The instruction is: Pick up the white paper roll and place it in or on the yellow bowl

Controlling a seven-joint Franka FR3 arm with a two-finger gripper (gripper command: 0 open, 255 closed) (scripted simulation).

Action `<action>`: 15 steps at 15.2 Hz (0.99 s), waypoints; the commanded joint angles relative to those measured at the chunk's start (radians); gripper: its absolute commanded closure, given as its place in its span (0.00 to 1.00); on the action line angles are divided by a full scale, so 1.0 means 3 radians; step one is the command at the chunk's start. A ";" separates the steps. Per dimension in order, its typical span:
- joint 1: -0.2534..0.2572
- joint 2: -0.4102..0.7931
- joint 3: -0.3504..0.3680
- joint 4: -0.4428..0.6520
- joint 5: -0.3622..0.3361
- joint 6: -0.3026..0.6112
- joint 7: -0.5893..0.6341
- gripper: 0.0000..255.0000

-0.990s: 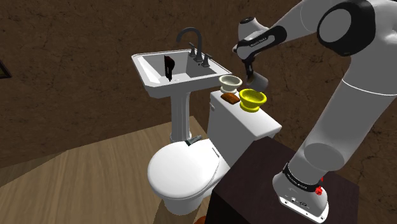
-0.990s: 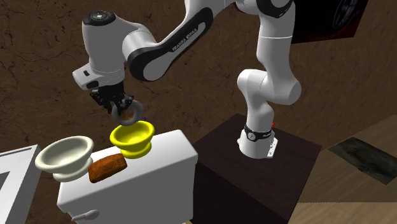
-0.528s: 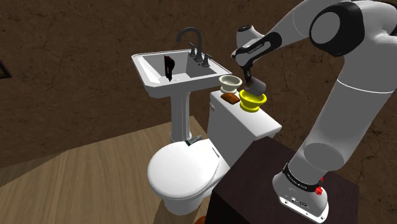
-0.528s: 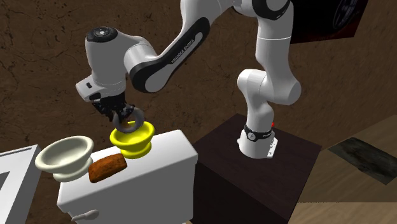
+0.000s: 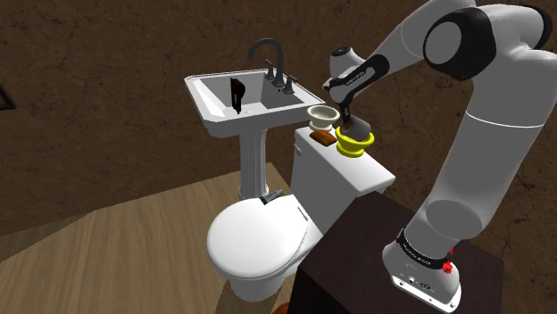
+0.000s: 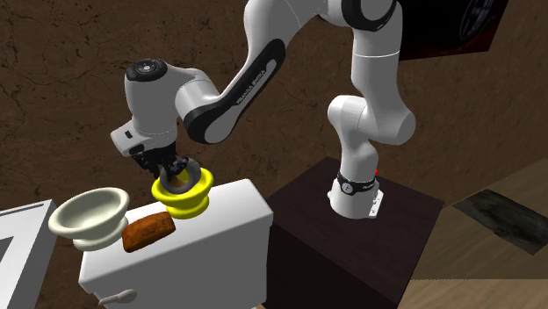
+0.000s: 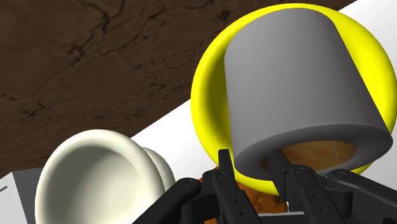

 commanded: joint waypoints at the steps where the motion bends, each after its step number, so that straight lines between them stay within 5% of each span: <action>1: -0.0001 0.0010 0.0001 0.0001 0.0002 0.0012 0.0004 1.00; 6: -0.0001 0.0010 0.0001 0.0001 0.0002 0.0012 0.0004 1.00; 7: -0.0001 0.0010 0.0001 0.0001 0.0002 0.0012 0.0004 0.00; 12: -0.0001 0.0010 0.0001 0.0001 0.0002 0.0012 0.0004 0.00; 15: 0.0093 -0.0224 0.0039 0.0066 -0.0031 -0.0310 0.0030 0.00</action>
